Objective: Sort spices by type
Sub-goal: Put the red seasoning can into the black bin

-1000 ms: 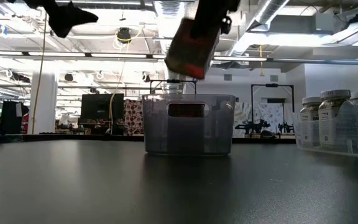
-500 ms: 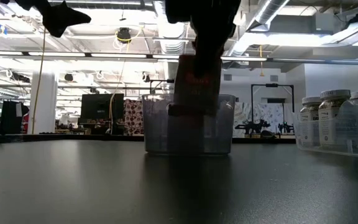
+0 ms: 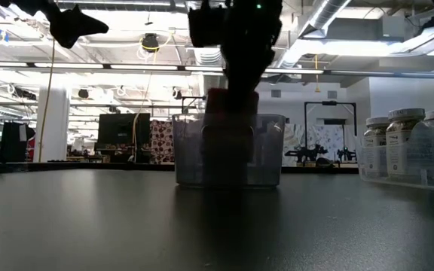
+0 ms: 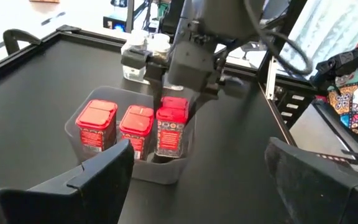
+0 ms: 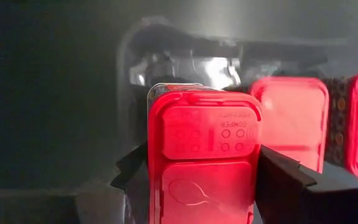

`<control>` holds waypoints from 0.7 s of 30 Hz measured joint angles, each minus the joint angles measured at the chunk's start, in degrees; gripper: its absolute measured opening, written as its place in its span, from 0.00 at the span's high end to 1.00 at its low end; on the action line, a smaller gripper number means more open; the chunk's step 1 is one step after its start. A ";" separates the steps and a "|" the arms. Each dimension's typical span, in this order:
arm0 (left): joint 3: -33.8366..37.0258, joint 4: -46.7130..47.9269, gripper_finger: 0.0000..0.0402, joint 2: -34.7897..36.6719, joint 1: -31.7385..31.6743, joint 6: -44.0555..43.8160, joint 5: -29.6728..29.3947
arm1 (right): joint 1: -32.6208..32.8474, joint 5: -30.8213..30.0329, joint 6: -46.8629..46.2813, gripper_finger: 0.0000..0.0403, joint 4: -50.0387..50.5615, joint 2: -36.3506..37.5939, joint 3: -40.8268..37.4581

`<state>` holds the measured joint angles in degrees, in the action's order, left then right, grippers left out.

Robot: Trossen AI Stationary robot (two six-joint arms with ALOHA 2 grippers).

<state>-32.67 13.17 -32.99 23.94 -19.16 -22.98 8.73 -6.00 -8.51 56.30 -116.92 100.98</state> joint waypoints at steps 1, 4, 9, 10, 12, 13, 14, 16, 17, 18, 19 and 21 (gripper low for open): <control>0.00 -0.09 0.14 0.02 0.00 0.02 0.00 | -0.19 0.00 0.05 0.40 -0.02 -0.62 -0.01; 0.00 -0.02 0.14 0.00 0.00 0.01 0.00 | -0.26 -0.13 0.23 0.40 -0.25 -1.83 0.12; 0.00 0.39 0.14 0.00 -0.02 -0.04 0.00 | -0.24 0.02 0.05 0.40 0.08 -3.48 -0.23; 0.00 0.49 0.14 0.00 -0.02 -0.04 0.00 | -0.26 0.04 0.08 0.40 -0.41 -3.42 -0.10; 0.00 0.56 0.14 0.00 -0.02 -0.07 0.00 | -0.26 0.00 0.06 0.40 -0.45 -3.22 0.08; 0.00 0.61 0.14 0.01 -0.02 -0.07 0.00 | -0.28 0.04 0.08 0.40 0.03 -3.31 0.08; 0.00 0.64 0.14 0.00 -0.02 -0.07 -0.02 | -0.26 0.03 0.10 0.40 0.37 -3.56 0.04; 0.00 0.67 0.14 0.00 -0.02 -0.13 -0.05 | -0.25 -0.09 0.19 0.40 0.44 -4.05 -0.03; 0.00 0.68 0.14 0.00 -0.02 -0.13 -0.07 | -0.19 -0.04 0.17 0.40 0.08 -4.02 -0.02; 0.00 0.74 0.14 0.02 -0.02 -0.13 -0.07 | -0.17 -0.03 0.17 0.40 -0.09 -4.00 -0.01; 0.00 0.82 0.14 0.02 -0.02 -0.13 -0.09 | -0.15 -0.04 0.18 0.40 -0.18 -4.00 -0.01; 0.00 1.22 0.14 0.00 -0.02 -0.13 -0.13 | -0.15 -0.04 0.53 0.40 -0.11 -4.00 -0.01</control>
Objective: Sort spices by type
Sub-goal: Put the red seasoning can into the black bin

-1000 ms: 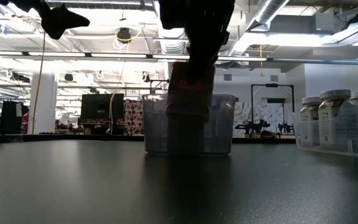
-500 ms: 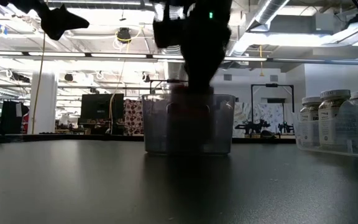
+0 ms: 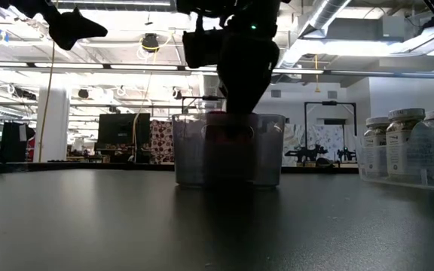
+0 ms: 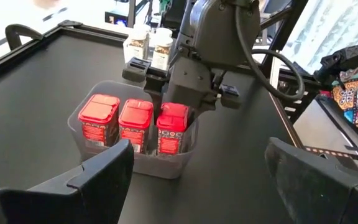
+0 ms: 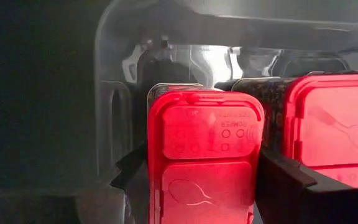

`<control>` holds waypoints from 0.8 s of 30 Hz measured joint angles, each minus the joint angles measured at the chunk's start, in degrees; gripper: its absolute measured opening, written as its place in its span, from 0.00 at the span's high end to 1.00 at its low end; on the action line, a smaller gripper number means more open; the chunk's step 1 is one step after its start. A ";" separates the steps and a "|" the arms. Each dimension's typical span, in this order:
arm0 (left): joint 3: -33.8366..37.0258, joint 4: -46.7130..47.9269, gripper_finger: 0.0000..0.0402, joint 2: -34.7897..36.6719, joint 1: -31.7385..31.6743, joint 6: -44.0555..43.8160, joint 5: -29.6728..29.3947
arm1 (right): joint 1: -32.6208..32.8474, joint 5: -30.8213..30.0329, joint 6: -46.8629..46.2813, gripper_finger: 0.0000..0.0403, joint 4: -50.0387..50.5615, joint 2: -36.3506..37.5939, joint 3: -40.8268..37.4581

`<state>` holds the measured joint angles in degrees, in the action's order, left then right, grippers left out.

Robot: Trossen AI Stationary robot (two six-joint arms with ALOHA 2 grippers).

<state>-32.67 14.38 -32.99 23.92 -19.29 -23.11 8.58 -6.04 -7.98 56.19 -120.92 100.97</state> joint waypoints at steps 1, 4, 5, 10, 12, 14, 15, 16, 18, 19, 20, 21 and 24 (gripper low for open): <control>0.00 0.15 0.14 0.00 0.00 -0.03 -0.02 | 0.00 0.04 0.38 0.40 -0.05 0.00 0.00; 0.00 0.42 0.14 0.00 0.00 -0.31 -0.04 | 0.00 0.04 0.91 0.40 -0.05 0.00 0.00; 0.00 0.43 0.14 0.01 0.00 -0.31 -0.04 | 0.00 0.04 0.94 0.39 -0.06 0.00 0.00; 0.00 0.43 0.14 0.00 0.00 -0.44 -0.04 | 0.00 0.02 0.93 0.36 -0.12 0.00 0.00; 0.00 0.43 0.14 0.00 0.00 -0.46 -0.04 | 0.00 0.04 0.91 0.36 -0.11 0.00 0.00; 0.00 0.43 0.14 0.00 0.00 -0.46 -0.04 | 0.00 0.04 0.93 0.36 -0.12 0.00 0.00; 0.00 0.43 0.14 0.00 0.00 -0.46 -0.04 | 0.00 0.04 0.93 0.36 -0.12 0.00 0.00; 0.00 0.43 0.14 0.00 0.00 -0.46 -0.04 | 0.00 0.04 0.93 0.36 -0.12 0.00 0.00; 0.00 0.43 0.14 0.00 0.00 -0.46 -0.04 | 0.00 0.03 0.90 0.36 -0.24 0.00 0.00; 0.00 0.45 0.14 0.00 0.00 -0.46 -0.02 | 0.00 0.04 0.91 0.36 -0.22 0.00 0.00; 0.00 0.60 0.14 0.00 0.00 -0.46 -0.04 | 0.00 0.04 0.91 0.36 -0.16 0.00 0.00; 0.00 0.88 0.14 0.01 0.00 -0.46 -0.03 | 0.00 0.04 0.91 0.36 -0.12 0.00 0.00; 0.00 1.58 0.14 0.00 0.00 -0.93 -0.02 | 0.00 0.04 0.91 0.36 -0.13 0.00 0.00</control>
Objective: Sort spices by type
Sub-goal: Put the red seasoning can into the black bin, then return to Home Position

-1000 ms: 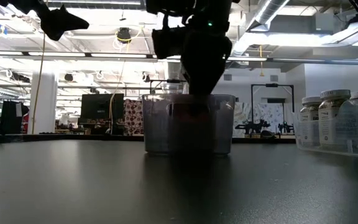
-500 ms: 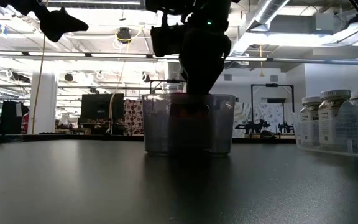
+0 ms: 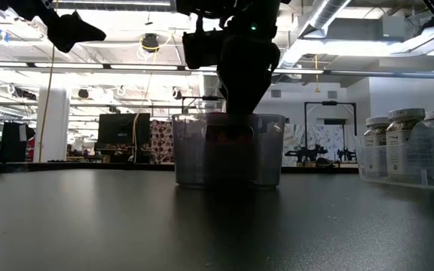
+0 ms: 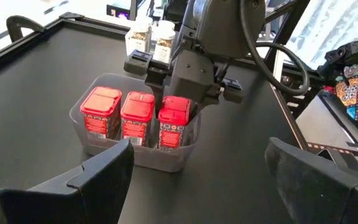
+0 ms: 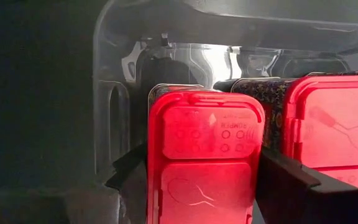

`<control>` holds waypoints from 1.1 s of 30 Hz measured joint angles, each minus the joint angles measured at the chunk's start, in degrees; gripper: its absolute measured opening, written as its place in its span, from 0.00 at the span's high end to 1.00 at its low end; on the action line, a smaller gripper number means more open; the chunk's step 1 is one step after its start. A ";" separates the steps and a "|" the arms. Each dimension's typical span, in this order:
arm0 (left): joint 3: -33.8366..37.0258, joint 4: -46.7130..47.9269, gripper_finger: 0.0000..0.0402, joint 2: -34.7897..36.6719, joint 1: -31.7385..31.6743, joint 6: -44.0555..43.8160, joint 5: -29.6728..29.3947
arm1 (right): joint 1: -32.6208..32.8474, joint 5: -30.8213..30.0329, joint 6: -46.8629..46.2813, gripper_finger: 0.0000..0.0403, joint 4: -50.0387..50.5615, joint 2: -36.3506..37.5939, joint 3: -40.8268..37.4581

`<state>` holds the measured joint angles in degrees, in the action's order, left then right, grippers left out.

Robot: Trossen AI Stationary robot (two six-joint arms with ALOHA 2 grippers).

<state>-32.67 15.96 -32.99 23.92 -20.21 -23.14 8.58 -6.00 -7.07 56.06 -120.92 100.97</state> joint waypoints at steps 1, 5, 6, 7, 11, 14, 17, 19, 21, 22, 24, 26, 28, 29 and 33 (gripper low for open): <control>0.00 0.19 0.14 0.00 0.00 -0.17 0.00 | 0.00 -0.01 0.00 0.36 0.03 0.00 0.00; 0.00 0.27 0.14 0.00 0.00 -0.43 0.00 | 0.00 0.00 0.00 0.35 0.01 0.00 0.00; 0.00 0.27 0.14 0.00 0.00 -0.43 0.00 | 0.00 0.00 0.02 0.35 0.01 0.00 0.00; 0.00 0.26 0.14 0.00 0.00 -0.43 0.01 | 0.00 0.00 0.00 0.35 -0.01 0.00 0.00; -0.02 0.26 0.14 0.00 0.00 -0.43 0.00 | 0.00 0.00 0.02 0.35 -0.01 0.00 0.00; -0.02 0.27 0.14 0.00 0.00 -0.43 0.00 | 0.00 -0.02 0.02 0.35 -0.07 0.00 0.00; -0.02 0.27 0.14 0.00 0.00 -0.43 0.02 | 0.00 0.00 0.00 0.35 -0.23 0.00 0.00; -0.02 0.27 0.14 0.00 0.00 -0.43 0.02 | 0.00 0.00 0.00 0.33 -0.52 0.00 0.00; -0.02 0.27 0.14 0.00 0.00 -0.41 0.02 | 0.02 0.00 0.00 0.31 -0.62 0.02 0.00; -0.02 0.27 0.14 0.00 0.00 -0.43 0.02 | 0.02 0.00 0.00 0.29 -0.66 0.02 0.00; -0.02 0.27 0.14 0.00 0.00 -0.41 0.02 | 0.02 0.00 0.00 0.27 -0.80 0.02 0.00; -0.02 0.27 0.14 0.00 0.00 -0.43 0.02 | 0.02 0.00 0.00 0.25 -0.81 0.02 0.00; -0.02 0.27 0.14 0.00 0.00 -0.44 0.02 | 0.02 0.00 0.02 0.24 -0.77 0.12 0.00; -0.02 0.27 0.14 0.00 0.00 -0.47 0.02 | 0.02 0.00 0.01 0.24 -0.58 0.22 0.04; -0.02 0.27 0.14 0.00 0.00 -0.54 0.02 | -0.01 0.00 0.02 0.24 3.87 0.27 3.82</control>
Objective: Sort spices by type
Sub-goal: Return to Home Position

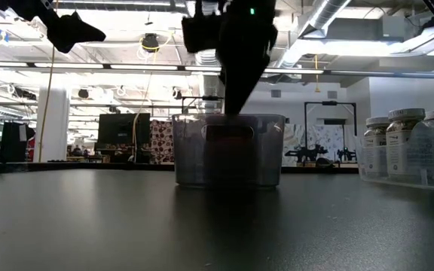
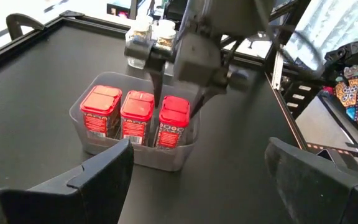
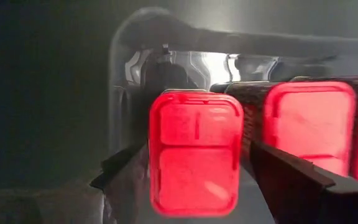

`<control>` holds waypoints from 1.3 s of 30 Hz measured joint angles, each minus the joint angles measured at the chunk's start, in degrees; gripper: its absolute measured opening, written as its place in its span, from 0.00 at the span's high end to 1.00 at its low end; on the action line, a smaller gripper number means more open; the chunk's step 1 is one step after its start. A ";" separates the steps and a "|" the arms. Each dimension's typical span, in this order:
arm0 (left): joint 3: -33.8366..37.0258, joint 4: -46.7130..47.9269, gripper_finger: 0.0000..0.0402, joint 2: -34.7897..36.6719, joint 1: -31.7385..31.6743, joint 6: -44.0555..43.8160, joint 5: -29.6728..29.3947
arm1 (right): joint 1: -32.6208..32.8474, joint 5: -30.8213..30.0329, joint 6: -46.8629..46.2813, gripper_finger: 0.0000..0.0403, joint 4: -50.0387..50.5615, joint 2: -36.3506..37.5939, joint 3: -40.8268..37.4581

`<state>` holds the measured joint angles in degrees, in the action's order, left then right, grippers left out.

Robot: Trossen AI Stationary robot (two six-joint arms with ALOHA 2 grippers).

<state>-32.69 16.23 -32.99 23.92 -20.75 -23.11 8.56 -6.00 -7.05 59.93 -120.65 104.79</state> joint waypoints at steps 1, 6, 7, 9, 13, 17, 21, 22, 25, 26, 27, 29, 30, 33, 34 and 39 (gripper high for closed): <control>0.00 -0.01 0.14 0.00 0.00 -0.04 0.00 | -0.11 0.00 0.00 0.24 1.54 0.07 1.36; 0.00 0.00 0.14 0.02 0.00 0.59 0.02 | -0.57 0.00 -0.74 0.24 9.02 0.08 9.79; 0.00 0.00 0.14 0.00 0.00 0.82 0.02 | -0.74 -0.02 -1.18 0.24 10.40 0.08 11.75; 0.00 0.00 0.14 0.00 0.00 0.87 0.02 | -0.93 -0.01 -2.30 0.24 12.94 0.08 15.78; 0.00 -0.01 0.14 0.00 0.00 -0.94 -0.09 | -1.63 -0.04 -2.39 0.24 20.54 0.15 22.86; 0.00 -0.01 0.14 0.00 0.00 -2.88 -0.15 | -1.62 -0.09 -2.56 0.24 31.16 0.19 25.34; -0.01 -0.07 0.14 0.02 -0.02 -2.87 -0.18 | -0.77 -0.07 -3.27 0.24 28.89 1.31 24.74; -0.02 -0.12 0.14 0.06 -0.01 -2.86 -0.36 | -0.36 -0.07 -3.26 0.24 29.59 1.50 24.80; -0.04 -0.75 0.14 0.17 0.00 -2.26 -1.12 | 1.34 -0.07 -2.72 0.24 30.08 1.57 24.79; -0.04 -0.68 0.14 0.18 -0.01 -2.41 -1.17 | 1.79 -0.14 -2.76 0.24 29.57 1.47 24.79; -0.04 -0.57 0.14 0.20 -0.02 -2.61 -1.17 | 2.14 -0.46 -3.31 0.24 29.27 1.44 24.78; -0.04 -0.57 0.14 0.17 0.06 -1.37 -0.94 | 2.71 -1.23 -4.36 0.24 29.13 1.47 24.49; -0.04 -0.57 0.14 0.17 0.07 0.19 -0.13 | 2.94 -1.43 -4.54 0.24 28.79 1.56 23.99; -0.04 -0.62 0.14 0.17 0.09 3.18 1.43 | 3.35 -1.64 -4.40 0.24 25.01 1.52 21.82; -0.04 -0.59 0.14 0.17 0.09 3.69 1.47 | 3.40 -1.66 -3.98 0.24 23.42 1.46 20.89; -0.04 0.48 0.14 1.33 0.07 9.25 2.51 | 4.30 -1.57 -2.56 0.24 17.28 1.45 15.69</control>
<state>-32.73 16.71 -31.66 24.00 -11.50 -20.60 12.87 -7.57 -9.61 77.22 -119.20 120.47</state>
